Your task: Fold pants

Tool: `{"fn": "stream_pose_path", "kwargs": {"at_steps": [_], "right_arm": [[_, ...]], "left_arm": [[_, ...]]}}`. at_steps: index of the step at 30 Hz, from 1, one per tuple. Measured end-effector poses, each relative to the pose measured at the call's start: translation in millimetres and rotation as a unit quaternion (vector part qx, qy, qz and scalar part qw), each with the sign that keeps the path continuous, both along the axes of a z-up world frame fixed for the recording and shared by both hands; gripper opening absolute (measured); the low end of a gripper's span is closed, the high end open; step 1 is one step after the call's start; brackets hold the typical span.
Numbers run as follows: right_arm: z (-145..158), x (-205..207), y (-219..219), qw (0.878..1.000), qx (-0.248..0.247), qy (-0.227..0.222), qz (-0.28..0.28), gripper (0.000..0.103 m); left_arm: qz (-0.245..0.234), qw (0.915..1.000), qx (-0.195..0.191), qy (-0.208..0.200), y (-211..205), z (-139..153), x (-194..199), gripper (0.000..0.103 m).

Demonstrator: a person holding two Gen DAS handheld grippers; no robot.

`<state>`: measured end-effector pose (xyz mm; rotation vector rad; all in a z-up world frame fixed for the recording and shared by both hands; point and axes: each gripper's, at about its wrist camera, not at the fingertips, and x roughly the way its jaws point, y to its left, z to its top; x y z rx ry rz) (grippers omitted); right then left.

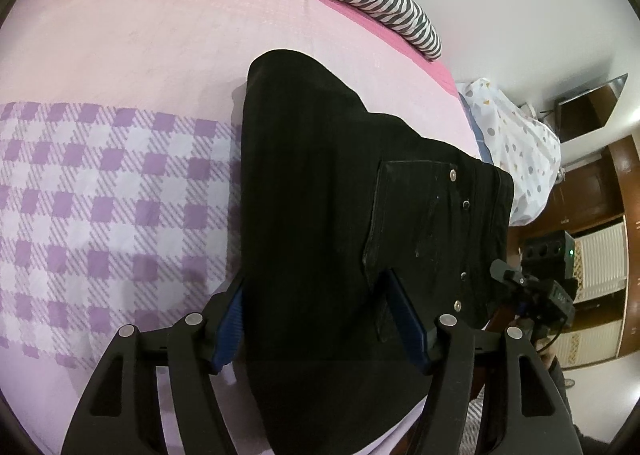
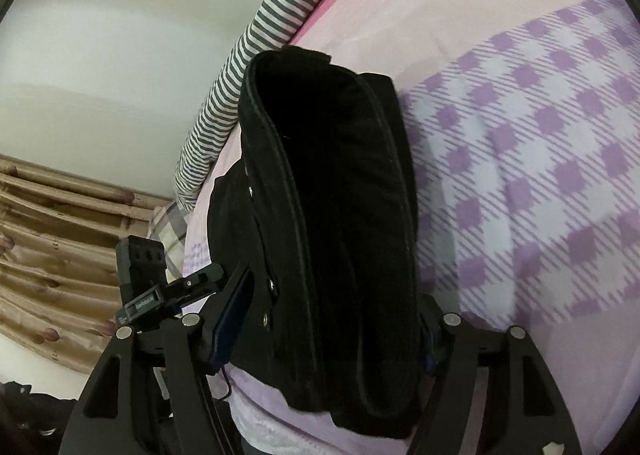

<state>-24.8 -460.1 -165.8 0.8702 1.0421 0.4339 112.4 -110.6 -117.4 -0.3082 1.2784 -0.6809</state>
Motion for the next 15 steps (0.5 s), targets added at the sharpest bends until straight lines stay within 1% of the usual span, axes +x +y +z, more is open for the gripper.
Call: {"fn": "stream_pose_path", "kwargs": {"at_steps": [3,4,6,8,10,13,15], "right_arm": [[-1.1,3.0,2.9,1.0,-0.01,0.002,0.0,0.052],[-2.6,3.8,3.1,1.0,-0.012,0.006,-0.004,0.045],[-4.6,3.1,3.6,1.0,-0.007,0.01,-0.013,0.043],[-4.5,3.3,6.3,1.0,-0.018,0.009,-0.016,0.042],[-3.5,3.5,9.6,0.999,-0.025,0.01,-0.018,0.042],[-3.6,5.2,11.7,0.999,-0.023,0.019,-0.026,0.042],[-0.9,4.3,15.3,0.999,-0.034,0.016,-0.032,0.04]], "left_arm": [[-0.008,0.9999,0.009,-0.012,-3.7,0.3,-1.1,0.066],[-0.008,0.9998,0.012,-0.016,-2.8,0.1,-3.0,0.063],[-0.011,0.9994,0.021,-0.027,-4.2,0.5,-5.4,0.058],[-0.013,0.9988,0.027,-0.038,-6.4,1.7,-9.0,0.05],[-0.019,0.9976,0.039,-0.053,-10.8,4.1,-12.6,0.044],[-0.023,0.9953,0.059,-0.074,-15.2,6.6,-17.5,0.039],[-0.027,0.9927,0.076,-0.089,-20.8,9.0,-21.1,0.037]]}}
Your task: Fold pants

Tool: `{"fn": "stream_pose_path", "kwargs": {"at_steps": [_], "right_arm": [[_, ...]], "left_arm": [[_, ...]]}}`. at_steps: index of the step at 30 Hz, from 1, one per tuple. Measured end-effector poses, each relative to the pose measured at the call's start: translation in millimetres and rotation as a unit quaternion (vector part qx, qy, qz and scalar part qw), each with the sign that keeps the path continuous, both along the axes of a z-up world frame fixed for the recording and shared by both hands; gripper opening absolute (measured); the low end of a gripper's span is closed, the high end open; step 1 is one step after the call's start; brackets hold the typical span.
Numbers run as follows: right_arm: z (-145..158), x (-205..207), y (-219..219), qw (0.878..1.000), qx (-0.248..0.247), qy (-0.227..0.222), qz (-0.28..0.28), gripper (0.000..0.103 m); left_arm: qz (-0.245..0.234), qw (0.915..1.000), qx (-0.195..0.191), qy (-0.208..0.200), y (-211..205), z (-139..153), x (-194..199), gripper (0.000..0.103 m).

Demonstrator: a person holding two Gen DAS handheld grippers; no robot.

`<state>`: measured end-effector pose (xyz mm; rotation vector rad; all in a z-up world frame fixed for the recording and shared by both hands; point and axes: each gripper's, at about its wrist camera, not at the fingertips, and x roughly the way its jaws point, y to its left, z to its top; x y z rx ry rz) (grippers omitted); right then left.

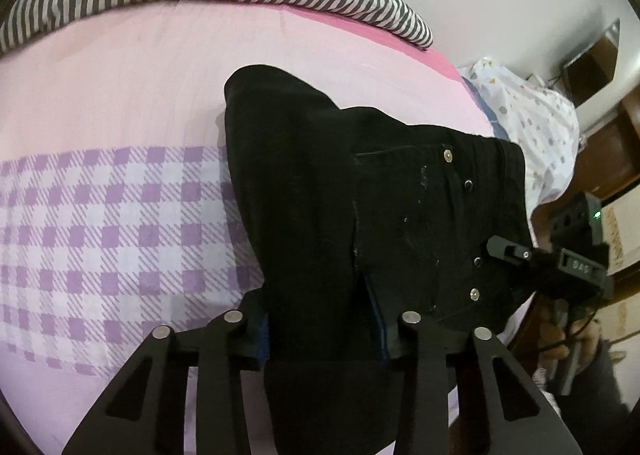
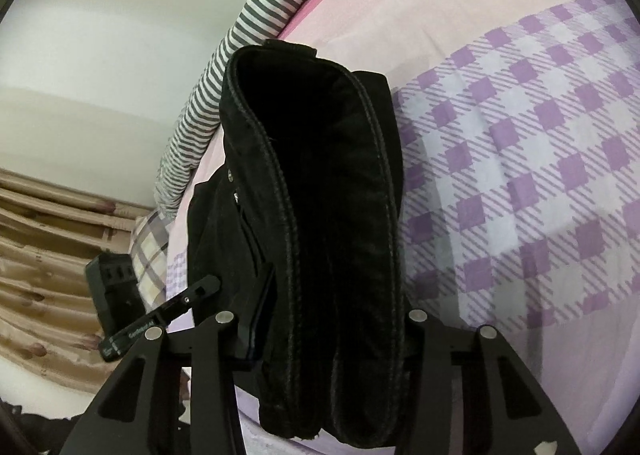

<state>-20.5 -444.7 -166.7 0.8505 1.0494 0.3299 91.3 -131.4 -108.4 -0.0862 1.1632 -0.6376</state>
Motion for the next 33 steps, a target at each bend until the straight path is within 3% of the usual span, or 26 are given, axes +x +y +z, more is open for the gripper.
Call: {"fn": "stream_pose_path", "kwargs": {"at_steps": [8,20,33], "right_arm": [[15.7,-0.4,11.8,0.999,-0.027,-0.004,-0.03,0.03],[47.6,3.6,30.3,0.998,-0.045,-0.02,-0.034,0.027],[68.0,1.4,62.6,0.998,-0.045,-0.035,-0.019,0.027]], "left_arm": [[-0.012,0.9991,0.033,-0.023,-11.3,8.4,-2.2,0.028],[-0.033,0.9982,0.024,-0.043,-2.3,29.5,-8.7,0.02],[-0.033,0.9964,0.029,-0.072,25.5,50.8,-22.2,0.019]]}}
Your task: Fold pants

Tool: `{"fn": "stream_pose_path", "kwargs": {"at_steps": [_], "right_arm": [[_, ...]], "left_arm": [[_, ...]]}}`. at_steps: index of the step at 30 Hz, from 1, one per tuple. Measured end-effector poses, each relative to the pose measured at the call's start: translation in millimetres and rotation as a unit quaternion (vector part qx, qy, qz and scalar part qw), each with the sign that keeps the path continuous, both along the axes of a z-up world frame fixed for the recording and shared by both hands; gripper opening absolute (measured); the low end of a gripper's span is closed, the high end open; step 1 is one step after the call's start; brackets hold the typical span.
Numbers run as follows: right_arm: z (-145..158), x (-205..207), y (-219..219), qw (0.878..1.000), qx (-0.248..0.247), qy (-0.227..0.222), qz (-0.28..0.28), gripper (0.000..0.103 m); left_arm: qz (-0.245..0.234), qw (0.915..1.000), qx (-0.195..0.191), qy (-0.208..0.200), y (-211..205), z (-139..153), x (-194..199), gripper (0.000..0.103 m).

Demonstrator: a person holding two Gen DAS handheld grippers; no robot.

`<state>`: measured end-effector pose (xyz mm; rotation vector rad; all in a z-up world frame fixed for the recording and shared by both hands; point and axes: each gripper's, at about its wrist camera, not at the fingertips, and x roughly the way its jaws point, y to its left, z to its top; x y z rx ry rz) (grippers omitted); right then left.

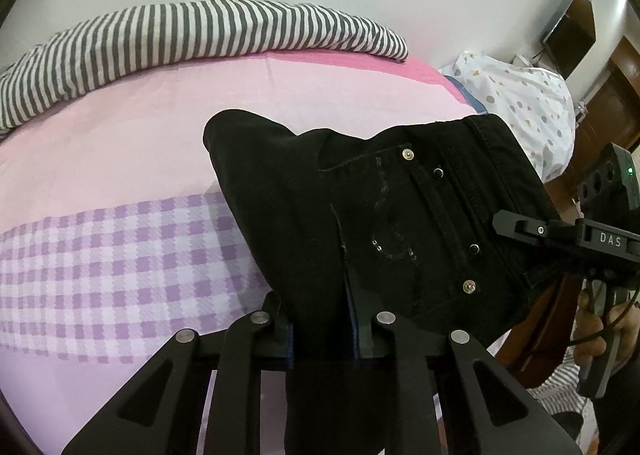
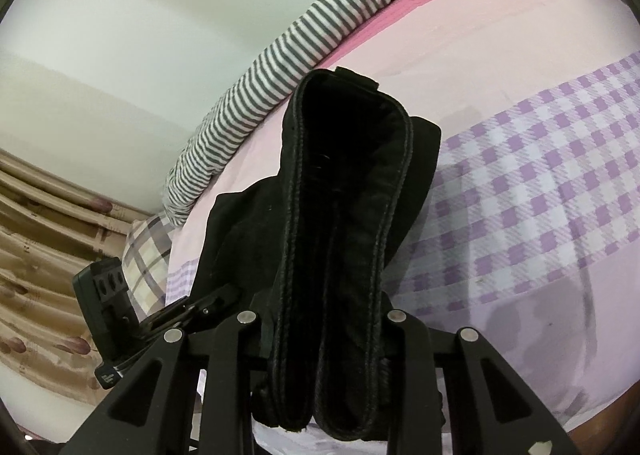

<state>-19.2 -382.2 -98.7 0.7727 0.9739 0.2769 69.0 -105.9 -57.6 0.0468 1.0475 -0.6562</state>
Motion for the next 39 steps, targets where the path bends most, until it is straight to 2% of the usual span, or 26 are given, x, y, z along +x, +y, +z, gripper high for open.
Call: {"fn": "stream_pose_path", "kwargs": {"at_steps": [9,20,30,39], "right_arm": [[7.6,8.3,34.3,1.0,0.008,-0.011,0.02,0.027],[16.6,39.8,90.6,0.998,0.018,-0.025,0.061,0.027],[24.7,79.8,139.9,0.994,0.027,-0.032,0.1,0.027],[16.6,122.9,185.6,0.991,0.044,-0.023,0.126,0.027]], "left_arm": [[0.021,0.9995,0.004,-0.023,35.8,14.4,-4.9,0.019],[0.064,0.997,0.009,-0.043,91.3,35.6,6.0,0.019],[0.11,0.9924,0.004,-0.054,146.7,50.3,35.1,0.019],[0.145,0.9874,0.017,-0.06,193.3,54.2,77.5,0.019]]}}
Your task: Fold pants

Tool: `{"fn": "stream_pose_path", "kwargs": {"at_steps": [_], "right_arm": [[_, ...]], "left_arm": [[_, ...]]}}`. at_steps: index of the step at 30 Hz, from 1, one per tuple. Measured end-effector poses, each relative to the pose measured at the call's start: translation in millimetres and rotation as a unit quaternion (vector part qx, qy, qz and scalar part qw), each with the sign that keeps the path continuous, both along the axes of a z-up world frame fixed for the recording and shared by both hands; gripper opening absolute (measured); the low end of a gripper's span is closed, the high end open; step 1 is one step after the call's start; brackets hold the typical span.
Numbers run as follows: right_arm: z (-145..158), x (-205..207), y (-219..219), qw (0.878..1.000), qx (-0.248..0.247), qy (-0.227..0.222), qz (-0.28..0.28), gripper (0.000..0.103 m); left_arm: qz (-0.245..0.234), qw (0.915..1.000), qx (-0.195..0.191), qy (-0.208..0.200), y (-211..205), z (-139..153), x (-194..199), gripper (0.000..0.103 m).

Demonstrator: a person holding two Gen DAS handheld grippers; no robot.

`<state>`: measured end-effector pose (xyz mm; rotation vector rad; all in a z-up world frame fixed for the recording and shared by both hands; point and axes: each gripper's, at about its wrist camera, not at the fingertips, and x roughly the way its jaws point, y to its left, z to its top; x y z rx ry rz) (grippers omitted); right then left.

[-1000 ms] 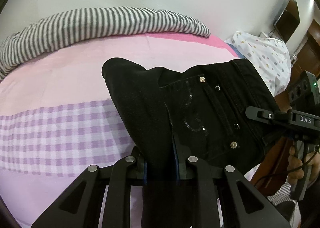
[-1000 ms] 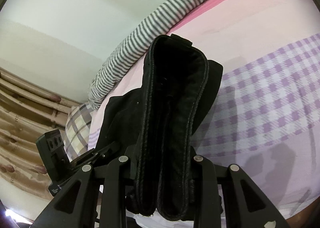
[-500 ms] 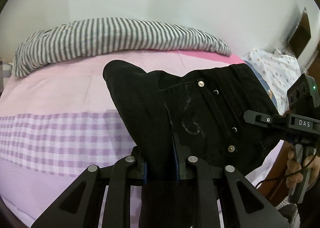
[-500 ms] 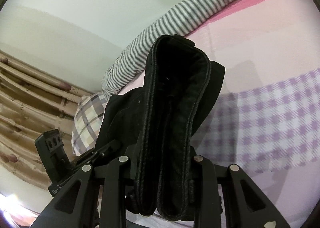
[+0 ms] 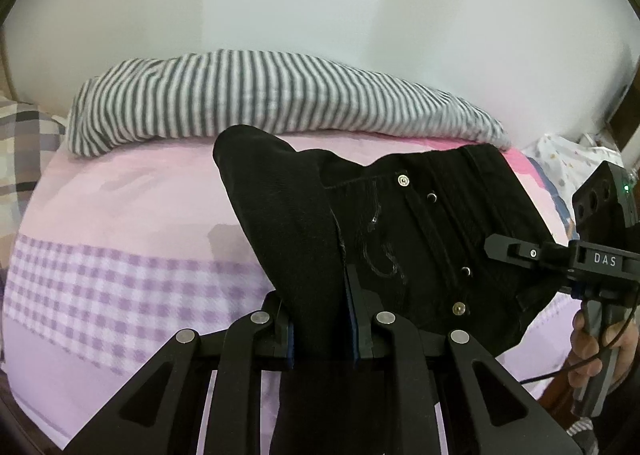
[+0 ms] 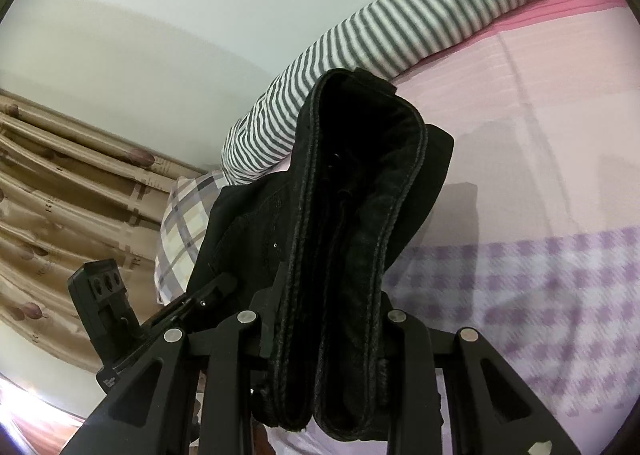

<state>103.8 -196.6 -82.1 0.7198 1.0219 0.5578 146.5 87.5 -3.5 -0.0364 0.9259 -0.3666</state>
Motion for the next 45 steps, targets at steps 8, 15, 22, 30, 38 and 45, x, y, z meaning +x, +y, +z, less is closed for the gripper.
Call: {"fn": "stream_pose_path", "kwargs": {"at_steps": [8,15,22,30,38,45], "right_arm": [[-16.2,31.5,39.8,1.0,0.009,0.014,0.013,0.027],[-31.2,53.1,55.2,1.0,0.007,0.026,0.004,0.027],[-42.8,71.5,54.7,0.999,0.003,0.031,-0.015,0.026],[-58.5,68.2,50.0,0.999,-0.023,0.035,-0.018,0.028],[-77.3,65.7,52.8,0.995,-0.074,0.064,-0.025,0.042],[-75.9,65.8,52.3,0.99,-0.12,0.064,-0.035,0.06]], "left_arm": [[0.016,0.9996,0.025,0.004,30.8,-15.4,35.0,0.019],[0.013,0.9994,0.028,0.016,42.5,-33.8,68.4,0.019],[0.004,0.9992,0.04,0.008,37.7,-43.7,90.7,0.019],[0.014,0.9981,0.05,0.033,43.6,-73.7,95.3,0.023],[0.029,0.9961,0.067,0.049,43.2,-84.5,96.1,0.035],[0.043,0.9939,0.086,0.053,39.9,-89.9,100.7,0.048]]}}
